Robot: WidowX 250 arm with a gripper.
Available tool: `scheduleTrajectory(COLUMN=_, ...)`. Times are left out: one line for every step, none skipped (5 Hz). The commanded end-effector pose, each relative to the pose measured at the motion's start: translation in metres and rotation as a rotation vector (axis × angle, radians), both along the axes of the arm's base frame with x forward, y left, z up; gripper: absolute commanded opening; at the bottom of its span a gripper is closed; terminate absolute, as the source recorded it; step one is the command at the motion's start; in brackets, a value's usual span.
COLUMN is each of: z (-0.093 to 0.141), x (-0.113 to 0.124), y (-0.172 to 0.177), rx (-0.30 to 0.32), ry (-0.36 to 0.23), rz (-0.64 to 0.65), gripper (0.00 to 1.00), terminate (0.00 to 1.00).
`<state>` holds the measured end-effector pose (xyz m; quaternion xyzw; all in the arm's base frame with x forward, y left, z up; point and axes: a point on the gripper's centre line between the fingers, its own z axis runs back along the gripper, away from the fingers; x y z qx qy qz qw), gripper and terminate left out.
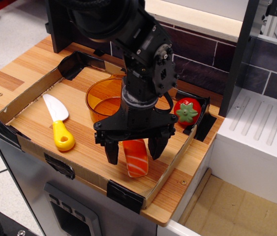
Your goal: Take sushi out of pot
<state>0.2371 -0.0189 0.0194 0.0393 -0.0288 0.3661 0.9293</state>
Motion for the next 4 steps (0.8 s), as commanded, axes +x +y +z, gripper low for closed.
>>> scheduleTrajectory(z=0.069, x=0.001, y=0.007, rx=-0.081, ry=-0.125, rz=0.091, gripper=1.00, terminate=0.00)
scheduleTrajectory(z=0.093, x=0.003, y=0.011, rx=-0.106, ry=-0.117, rz=0.113, gripper=1.00, terminate=0.00)
scheduleTrajectory(z=0.093, x=0.003, y=0.011, rx=-0.106, ry=-0.117, rz=0.113, gripper=1.00, terminate=0.00)
scheduleTrajectory(z=0.093, x=0.003, y=0.011, rx=-0.106, ry=-0.117, rz=0.113, gripper=1.00, terminate=1.00)
